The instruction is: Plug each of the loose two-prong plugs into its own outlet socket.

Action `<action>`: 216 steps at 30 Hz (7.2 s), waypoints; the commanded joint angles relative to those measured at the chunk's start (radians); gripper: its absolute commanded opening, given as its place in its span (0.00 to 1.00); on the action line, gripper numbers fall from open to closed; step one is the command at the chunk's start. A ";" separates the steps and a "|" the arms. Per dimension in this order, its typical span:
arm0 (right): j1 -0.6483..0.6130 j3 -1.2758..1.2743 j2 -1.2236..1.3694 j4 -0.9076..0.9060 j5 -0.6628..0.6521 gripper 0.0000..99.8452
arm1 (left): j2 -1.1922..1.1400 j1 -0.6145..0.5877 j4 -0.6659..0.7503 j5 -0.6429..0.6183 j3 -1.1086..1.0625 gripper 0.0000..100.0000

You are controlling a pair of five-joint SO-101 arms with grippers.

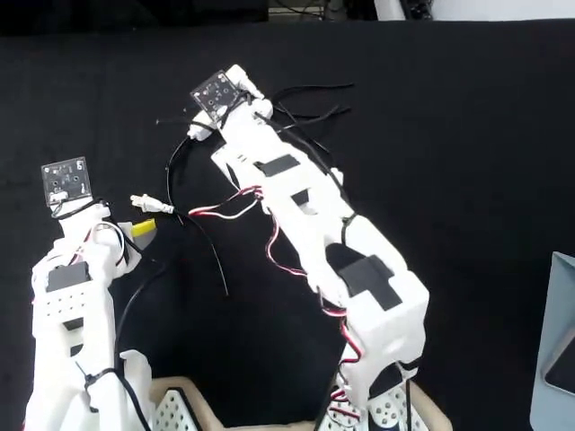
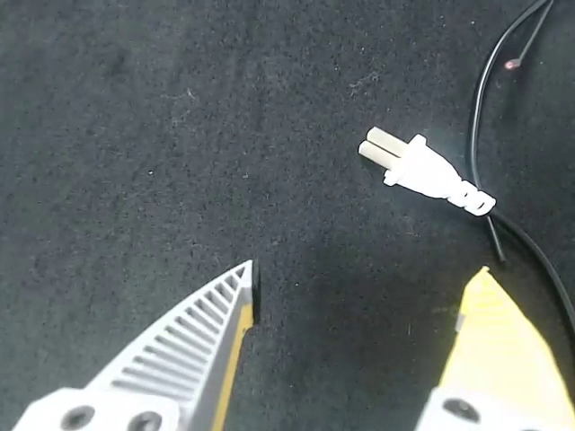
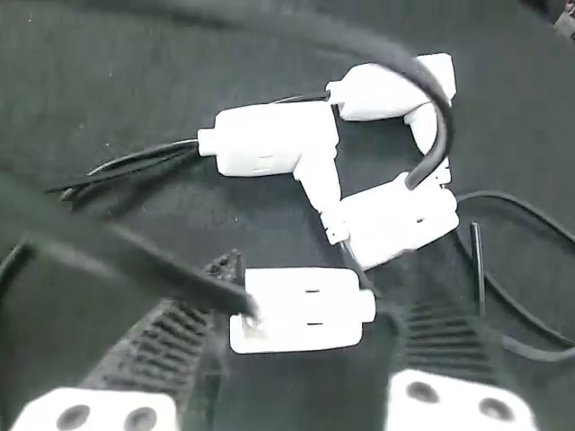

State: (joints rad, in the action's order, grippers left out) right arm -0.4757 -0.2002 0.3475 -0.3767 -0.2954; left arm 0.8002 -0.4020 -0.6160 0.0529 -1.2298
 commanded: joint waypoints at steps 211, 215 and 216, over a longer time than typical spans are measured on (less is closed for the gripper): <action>-0.259 0.208 0.110 -0.509 0.410 0.19 | 0.021 -0.239 0.014 -0.012 -0.005 0.35; -0.258 0.252 0.189 -0.511 0.410 0.19 | 0.018 -0.239 0.014 -0.012 -0.005 0.35; -0.256 0.259 0.203 -0.511 0.410 0.19 | 0.018 -0.239 0.014 -0.012 -0.005 0.35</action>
State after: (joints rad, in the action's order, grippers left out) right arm -0.7258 -0.0023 0.5271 -0.8984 0.1204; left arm 0.8032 -0.6368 -0.6160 0.0453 -1.2421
